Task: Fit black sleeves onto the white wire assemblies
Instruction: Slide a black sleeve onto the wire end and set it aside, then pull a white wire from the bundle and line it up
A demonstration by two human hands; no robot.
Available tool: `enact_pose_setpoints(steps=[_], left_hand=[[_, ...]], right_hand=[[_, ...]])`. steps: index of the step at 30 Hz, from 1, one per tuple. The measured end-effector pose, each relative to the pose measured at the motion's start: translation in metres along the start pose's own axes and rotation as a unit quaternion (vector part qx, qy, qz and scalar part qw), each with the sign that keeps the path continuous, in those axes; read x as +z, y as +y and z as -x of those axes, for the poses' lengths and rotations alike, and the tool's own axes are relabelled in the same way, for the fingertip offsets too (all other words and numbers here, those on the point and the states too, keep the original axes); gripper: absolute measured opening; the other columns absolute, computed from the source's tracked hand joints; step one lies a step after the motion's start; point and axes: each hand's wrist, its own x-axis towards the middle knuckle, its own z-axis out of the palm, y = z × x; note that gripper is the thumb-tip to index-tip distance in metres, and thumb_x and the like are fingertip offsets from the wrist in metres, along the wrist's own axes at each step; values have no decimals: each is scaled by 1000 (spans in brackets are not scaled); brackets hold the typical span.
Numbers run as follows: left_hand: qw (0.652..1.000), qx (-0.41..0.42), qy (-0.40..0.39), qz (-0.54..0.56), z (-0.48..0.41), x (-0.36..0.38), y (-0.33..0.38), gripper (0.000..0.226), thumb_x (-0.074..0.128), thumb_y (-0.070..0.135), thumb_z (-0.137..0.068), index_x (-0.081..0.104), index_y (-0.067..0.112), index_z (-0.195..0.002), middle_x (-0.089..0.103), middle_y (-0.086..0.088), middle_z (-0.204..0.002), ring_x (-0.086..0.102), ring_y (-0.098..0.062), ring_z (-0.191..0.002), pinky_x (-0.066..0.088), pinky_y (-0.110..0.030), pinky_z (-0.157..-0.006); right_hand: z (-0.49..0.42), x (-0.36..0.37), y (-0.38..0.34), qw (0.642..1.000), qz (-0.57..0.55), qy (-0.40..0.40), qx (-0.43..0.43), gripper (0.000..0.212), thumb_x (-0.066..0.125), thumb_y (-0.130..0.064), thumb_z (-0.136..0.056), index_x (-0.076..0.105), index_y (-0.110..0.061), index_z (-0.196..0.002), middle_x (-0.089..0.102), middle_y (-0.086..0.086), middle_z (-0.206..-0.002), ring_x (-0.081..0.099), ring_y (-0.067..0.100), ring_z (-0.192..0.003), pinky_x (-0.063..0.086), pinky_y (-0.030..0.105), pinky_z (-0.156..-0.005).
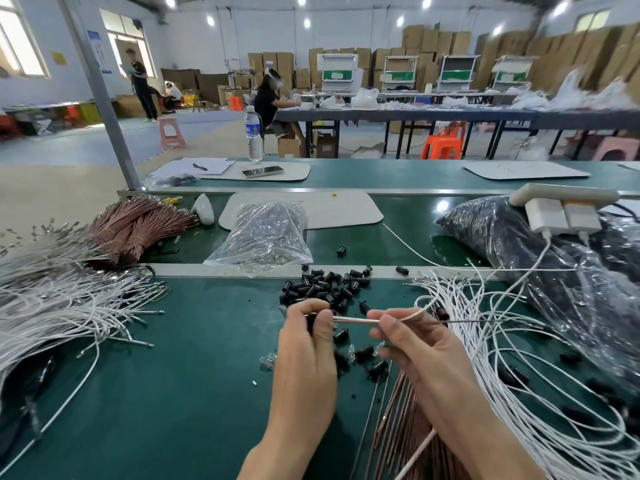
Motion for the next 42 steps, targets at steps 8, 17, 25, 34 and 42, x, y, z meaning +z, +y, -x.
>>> enact_pose_setpoints(steps=[8,17,25,34,42], left_hand=[[961,4,247,122,-4,-48,17,12,53,46,-93,59,56,-92,63,10,-79,59,2,-70,45,-5,-68],[981,-96,-4,171,-132,-1,35,24,54,39,-101,56,24,-119,68,3,-91,63,-10,-84,54,-22,-76],[971,-88,-82,-209,-152,3,-62,33,45,7,-100,68,26,-112,69,7,-114,60,-8,-102,48,-26,-93],[918,-54,-143,-366,-192,-35,-112,47,37,17,-107,34,9,-153,39,-13,-155,33,-27,-144,26,-38,-119],[792,-161,-245,-535,-240,8,-113,53,38,54,-102,64,9,-92,67,-13,-106,64,-30,-97,49,-36,-83]], right_hand=[[3,6,-22,997,-80,21,-11,24,87,-17,-52,81,-12,-75,75,24,-97,76,24,-78,59,21,-64],[-106,-2,-104,993,-47,57,-95,24,70,-12,-84,73,-4,-107,74,16,-110,75,14,-88,57,14,-72],[-149,-36,-43,984,152,17,91,44,66,-25,-89,61,-1,-127,76,11,-110,74,19,-99,59,19,-77],[-173,-5,5,995,73,61,30,21,50,-7,-104,70,-9,-107,78,8,-93,75,16,-81,60,22,-69],[-174,-24,16,988,106,109,19,24,50,-8,-104,73,-15,-102,79,2,-87,75,18,-80,60,22,-67]])
